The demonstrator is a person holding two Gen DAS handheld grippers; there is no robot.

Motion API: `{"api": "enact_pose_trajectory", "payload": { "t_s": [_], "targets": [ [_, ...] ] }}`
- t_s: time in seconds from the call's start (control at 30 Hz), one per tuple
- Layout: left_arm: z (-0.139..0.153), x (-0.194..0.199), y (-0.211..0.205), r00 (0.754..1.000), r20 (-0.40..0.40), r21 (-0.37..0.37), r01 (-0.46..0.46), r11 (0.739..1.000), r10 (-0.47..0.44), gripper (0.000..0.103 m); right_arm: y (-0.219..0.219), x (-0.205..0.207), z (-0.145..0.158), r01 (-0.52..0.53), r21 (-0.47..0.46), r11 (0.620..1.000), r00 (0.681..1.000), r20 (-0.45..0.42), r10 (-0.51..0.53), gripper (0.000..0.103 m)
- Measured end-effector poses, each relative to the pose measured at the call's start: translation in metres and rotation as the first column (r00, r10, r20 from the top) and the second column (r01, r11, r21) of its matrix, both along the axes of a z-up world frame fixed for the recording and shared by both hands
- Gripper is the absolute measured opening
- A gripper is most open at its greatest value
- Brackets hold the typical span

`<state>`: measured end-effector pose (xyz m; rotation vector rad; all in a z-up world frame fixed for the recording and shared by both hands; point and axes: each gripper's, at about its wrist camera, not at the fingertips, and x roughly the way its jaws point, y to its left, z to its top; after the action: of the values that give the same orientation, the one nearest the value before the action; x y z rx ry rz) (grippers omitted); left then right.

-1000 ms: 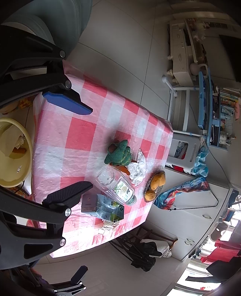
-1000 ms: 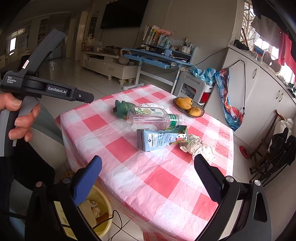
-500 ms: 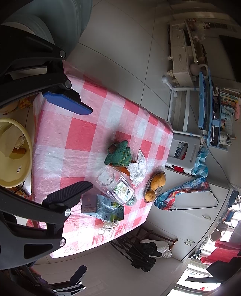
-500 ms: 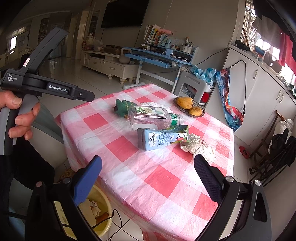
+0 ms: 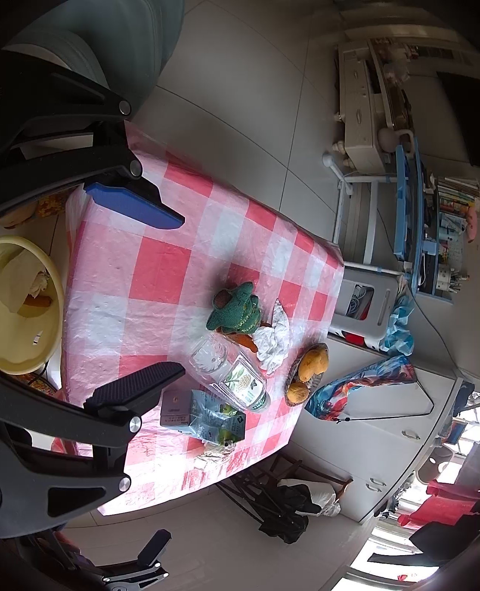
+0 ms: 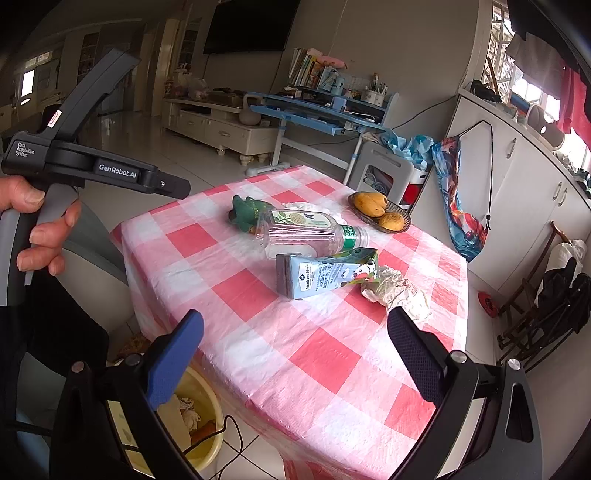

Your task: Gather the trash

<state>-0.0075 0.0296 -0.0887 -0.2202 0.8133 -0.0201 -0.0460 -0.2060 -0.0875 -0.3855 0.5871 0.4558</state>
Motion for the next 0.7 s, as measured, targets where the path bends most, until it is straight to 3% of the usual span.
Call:
{"api": "enact_pose_trajectory", "payload": {
  "t_s": [0.7],
  "targets": [
    [0.0005, 0.0025, 0.0049, 1.0, 0.0, -0.001, -0.007, 1.0, 0.007, 0.071, -0.0005, -0.0003, -0.0025, 0.001, 0.0, 1.0, 1.0, 0.001, -0.001, 0.095]
  ]
}}
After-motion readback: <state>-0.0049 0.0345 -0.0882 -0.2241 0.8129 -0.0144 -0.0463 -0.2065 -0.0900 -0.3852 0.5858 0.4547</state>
